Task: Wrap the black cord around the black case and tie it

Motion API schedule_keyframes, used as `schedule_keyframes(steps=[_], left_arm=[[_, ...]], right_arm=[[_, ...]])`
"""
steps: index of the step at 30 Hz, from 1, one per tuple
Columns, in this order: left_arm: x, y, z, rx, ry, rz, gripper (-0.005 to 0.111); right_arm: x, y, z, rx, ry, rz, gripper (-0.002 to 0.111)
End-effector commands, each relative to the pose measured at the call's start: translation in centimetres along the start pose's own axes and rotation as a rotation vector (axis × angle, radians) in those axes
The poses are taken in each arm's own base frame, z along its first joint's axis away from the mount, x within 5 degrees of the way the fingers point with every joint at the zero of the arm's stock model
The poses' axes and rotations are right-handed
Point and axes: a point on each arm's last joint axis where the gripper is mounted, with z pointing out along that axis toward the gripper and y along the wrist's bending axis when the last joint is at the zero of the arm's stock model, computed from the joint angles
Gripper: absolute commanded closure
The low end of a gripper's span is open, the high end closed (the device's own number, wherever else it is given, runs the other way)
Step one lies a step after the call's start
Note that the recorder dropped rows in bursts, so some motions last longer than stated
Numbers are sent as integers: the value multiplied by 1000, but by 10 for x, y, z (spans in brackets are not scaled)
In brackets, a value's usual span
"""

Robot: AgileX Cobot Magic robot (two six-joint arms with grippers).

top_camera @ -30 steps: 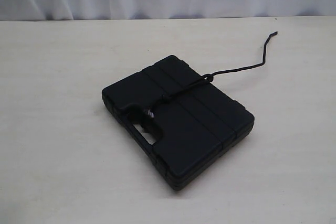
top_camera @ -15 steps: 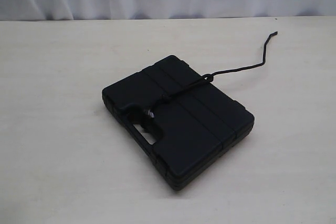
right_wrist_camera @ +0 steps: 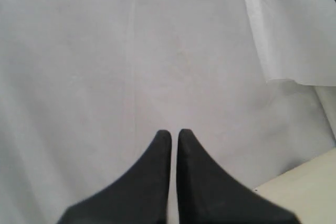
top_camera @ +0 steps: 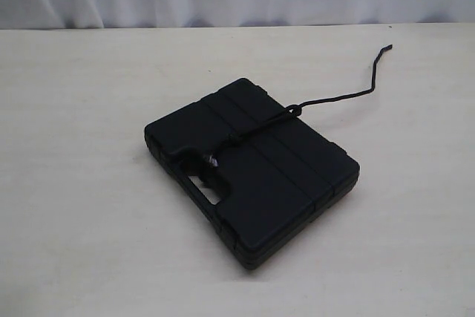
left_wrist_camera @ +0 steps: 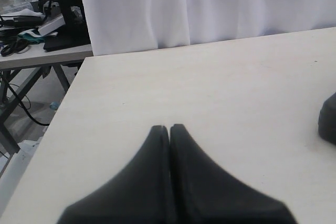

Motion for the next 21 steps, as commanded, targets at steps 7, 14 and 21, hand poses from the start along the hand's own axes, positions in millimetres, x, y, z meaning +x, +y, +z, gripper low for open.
schedule_keyframes(steps=[7,14,21], left_arm=[[0,-1,0,11,-7,-8,107],[0,-1,0,11,-7,-8,107],[0,-1,0,11,-7,-8,107]], right_arm=[[19,-7,-4,-68,-54,-226,104],[29,-10,-4,-51,50,-322,104],[31,-5,-4,-136,75,-376,104]])
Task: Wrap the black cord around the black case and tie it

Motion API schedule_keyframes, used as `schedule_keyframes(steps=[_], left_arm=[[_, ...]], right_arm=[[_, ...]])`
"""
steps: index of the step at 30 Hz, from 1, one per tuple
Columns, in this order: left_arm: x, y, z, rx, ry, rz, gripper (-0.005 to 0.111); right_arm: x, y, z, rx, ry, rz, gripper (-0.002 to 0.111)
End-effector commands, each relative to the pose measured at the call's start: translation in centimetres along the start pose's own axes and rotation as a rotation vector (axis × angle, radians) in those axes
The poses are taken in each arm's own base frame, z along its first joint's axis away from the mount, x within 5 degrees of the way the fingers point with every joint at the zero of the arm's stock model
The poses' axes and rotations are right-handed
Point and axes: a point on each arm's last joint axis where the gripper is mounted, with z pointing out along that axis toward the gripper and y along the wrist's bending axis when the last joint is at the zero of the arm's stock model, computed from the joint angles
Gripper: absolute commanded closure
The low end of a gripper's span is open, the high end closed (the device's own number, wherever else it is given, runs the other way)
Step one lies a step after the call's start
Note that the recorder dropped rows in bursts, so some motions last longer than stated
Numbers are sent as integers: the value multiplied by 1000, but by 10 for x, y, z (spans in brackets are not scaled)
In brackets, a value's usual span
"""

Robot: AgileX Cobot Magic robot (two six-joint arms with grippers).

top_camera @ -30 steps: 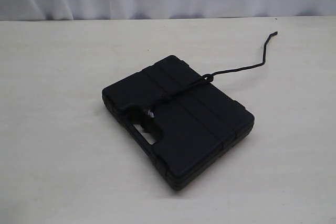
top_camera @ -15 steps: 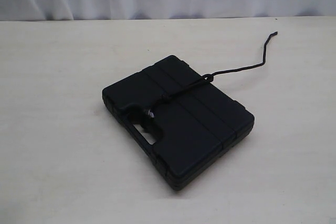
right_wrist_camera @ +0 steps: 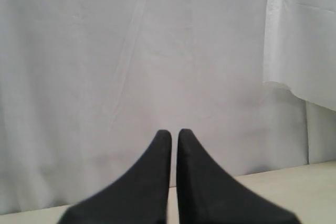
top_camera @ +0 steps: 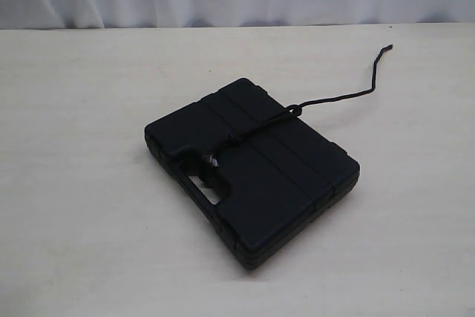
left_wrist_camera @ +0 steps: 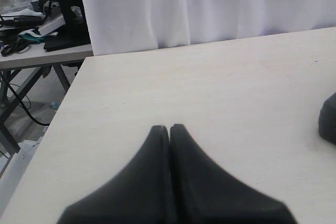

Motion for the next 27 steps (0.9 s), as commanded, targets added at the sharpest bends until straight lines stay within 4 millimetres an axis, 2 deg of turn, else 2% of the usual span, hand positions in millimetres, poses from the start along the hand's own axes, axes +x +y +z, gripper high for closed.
schedule_keyframes(steps=[1,6,14,18,27], left_arm=[[0,-1,0,11,-7,-8,107],[0,-1,0,11,-7,-8,107],[0,-1,0,11,-7,-8,107],[0,-1,0,11,-7,-8,107],[0,-1,0,11,-7,-8,107]], right_arm=[[2,7,-1,-115,18,-84,104],[11,13,-3,-249,109,-183,104],[33,6,-7,-202,358,-191,104],[35,7,-8,-213,381,-165,104],[42,6,-12,-225,470,-229,104]])
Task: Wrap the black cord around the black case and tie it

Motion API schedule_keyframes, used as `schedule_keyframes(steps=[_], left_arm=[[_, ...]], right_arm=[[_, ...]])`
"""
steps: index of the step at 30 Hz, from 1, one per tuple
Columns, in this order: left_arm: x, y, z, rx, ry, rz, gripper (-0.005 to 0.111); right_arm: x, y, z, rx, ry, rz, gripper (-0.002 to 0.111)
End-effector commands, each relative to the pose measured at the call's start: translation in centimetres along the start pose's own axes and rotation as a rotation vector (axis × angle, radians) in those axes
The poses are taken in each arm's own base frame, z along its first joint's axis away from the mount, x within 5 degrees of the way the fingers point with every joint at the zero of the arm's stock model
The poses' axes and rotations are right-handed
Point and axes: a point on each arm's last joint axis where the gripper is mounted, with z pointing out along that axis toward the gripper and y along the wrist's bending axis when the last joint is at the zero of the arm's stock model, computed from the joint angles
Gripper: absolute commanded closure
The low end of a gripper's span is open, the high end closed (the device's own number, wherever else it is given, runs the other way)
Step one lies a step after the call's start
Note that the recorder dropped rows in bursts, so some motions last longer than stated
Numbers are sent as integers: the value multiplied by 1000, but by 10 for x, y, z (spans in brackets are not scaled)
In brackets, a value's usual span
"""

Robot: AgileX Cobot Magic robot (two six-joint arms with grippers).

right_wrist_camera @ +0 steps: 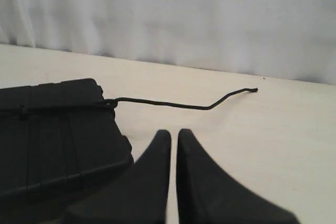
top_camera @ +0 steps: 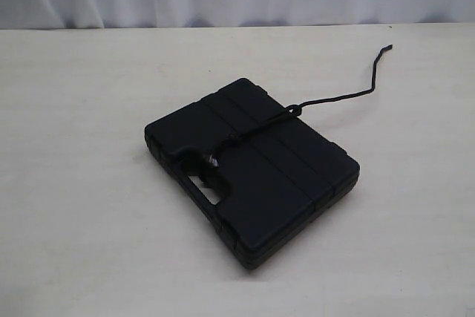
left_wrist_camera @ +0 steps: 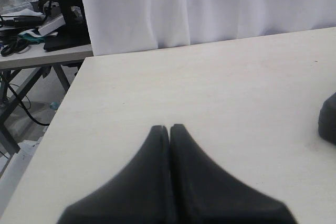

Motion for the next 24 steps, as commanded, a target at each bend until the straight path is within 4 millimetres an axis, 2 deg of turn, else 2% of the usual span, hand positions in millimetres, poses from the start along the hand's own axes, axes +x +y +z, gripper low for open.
schedule_keyframes(steps=[1,6,24], left_arm=[[0,-1,0,11,-7,-8,107],[0,-1,0,11,-7,-8,107],[0,-3,0,46,-10,0,107]], right_arm=[[8,0,0,-5,76,-14,104],[11,0,-1,-3,109,45,104],[12,0,-1,-5,120,11,104]])
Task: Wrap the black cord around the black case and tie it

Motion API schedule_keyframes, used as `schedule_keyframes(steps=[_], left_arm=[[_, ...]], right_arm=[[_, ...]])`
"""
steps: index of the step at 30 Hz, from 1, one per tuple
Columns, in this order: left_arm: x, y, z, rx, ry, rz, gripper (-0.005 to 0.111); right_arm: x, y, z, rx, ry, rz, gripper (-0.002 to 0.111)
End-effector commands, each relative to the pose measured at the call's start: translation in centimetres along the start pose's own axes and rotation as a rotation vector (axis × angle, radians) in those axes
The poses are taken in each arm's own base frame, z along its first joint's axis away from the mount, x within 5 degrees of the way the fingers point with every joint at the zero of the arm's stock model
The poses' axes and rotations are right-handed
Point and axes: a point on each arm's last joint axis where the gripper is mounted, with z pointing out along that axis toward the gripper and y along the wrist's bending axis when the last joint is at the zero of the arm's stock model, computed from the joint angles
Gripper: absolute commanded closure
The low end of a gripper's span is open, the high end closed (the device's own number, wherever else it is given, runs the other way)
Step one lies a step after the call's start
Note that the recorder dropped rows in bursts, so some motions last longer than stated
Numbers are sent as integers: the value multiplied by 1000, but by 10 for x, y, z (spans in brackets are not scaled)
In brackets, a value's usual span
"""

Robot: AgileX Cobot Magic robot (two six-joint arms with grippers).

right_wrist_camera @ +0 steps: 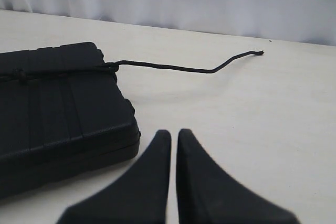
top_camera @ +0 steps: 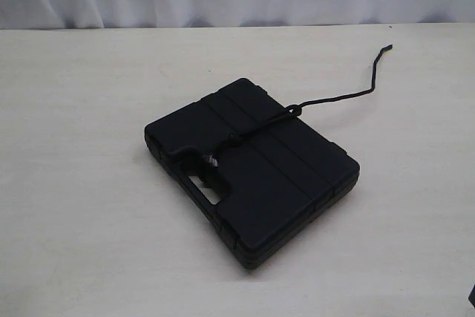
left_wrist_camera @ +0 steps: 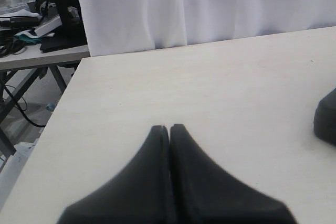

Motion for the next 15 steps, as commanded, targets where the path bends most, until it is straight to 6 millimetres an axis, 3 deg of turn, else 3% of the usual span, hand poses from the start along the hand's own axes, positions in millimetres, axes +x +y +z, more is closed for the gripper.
schedule_keyframes(steps=[1,15], left_arm=[[0,-2,0,39,-9,-1,107],[0,-3,0,46,-10,0,107]], right_arm=[[1,0,0,-4,2,-8,104],[1,0,0,-4,2,-8,104]])
